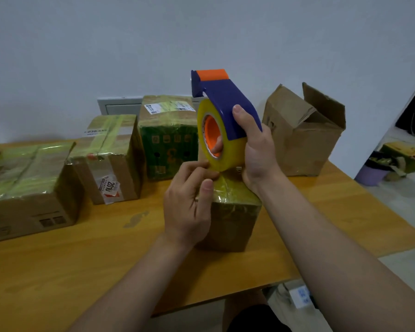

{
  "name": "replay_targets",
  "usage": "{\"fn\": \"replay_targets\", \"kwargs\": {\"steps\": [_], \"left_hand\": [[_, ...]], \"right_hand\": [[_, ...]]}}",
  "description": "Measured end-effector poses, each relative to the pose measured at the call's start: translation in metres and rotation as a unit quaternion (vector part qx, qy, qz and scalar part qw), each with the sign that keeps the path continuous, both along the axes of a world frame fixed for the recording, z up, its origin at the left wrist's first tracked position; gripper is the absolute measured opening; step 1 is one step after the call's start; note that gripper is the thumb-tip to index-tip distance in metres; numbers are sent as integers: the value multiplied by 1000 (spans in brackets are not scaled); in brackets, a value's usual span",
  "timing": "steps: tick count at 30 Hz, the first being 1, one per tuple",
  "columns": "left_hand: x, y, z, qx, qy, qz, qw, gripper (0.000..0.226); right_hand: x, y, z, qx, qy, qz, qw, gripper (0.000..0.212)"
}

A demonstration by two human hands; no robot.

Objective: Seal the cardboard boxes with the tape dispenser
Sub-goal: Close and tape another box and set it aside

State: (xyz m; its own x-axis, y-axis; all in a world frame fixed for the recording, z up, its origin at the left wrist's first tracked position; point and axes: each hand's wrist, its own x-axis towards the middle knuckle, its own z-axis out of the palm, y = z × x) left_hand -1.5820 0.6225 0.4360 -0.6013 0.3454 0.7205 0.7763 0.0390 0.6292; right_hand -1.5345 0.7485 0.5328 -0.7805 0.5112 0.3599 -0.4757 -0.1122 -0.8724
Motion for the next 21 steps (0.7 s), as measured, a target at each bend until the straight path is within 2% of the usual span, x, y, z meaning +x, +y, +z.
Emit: {"fn": "replay_targets", "kwargs": {"steps": [2,4,6,10,17,21], "left_hand": [[-1,-6,8,-40,19,7,999,49],[1,-9,20,-74,68,72,992,47],[8,-4,33,-68,122,112,984,49],[23,20,38,-62,206,123,969,48],[8,21,16,-34,278,80,957,41],[-5,5,9,-124,333,-11,935,47]], "right_hand": [[0,-3,1,0,1,2,1000,20],[0,-3,2,-11,9,8,1000,19],[0,-1,1,-12,5,11,1000,19],[-2,2,0,18,-16,9,1000,25],[-3,5,-4,-8,-8,1,1000,26],[-5,4,-4,30,-22,-8,999,33]]}}
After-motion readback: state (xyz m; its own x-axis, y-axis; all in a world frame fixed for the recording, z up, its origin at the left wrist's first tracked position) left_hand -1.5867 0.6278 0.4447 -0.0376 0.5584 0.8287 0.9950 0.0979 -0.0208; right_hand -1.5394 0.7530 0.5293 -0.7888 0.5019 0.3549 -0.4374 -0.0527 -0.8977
